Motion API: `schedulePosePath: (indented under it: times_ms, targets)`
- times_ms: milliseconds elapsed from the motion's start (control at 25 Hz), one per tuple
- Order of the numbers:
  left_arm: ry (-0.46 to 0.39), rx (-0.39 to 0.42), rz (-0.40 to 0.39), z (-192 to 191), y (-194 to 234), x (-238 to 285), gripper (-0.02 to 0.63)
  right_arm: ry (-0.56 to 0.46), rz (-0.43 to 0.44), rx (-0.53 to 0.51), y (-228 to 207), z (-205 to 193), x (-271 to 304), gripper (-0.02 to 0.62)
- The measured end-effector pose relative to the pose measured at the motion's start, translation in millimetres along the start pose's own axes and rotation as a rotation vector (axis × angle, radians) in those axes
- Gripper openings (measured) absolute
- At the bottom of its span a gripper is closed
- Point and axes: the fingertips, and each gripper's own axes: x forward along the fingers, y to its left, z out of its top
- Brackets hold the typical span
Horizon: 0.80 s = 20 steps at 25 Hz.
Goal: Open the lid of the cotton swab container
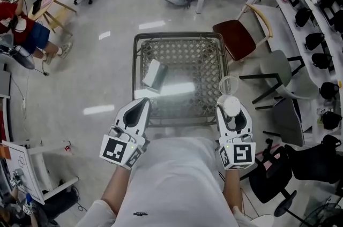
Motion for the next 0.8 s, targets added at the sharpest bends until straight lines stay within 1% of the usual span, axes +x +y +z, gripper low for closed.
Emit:
schedulePosePath:
  times_ms: [400,800]
  targets:
    - [0.005,0.003,-0.002,-3.8,-3.7,3.2,0.002,0.011,0.01,-0.034,3.9,-2.1,3.7,0.222]
    - [0.003,0.019,-0.009,-0.8,-8.5,4.5,0.002,0.01,0.005,-0.02,-0.3,-0.9,0.7,0.222]
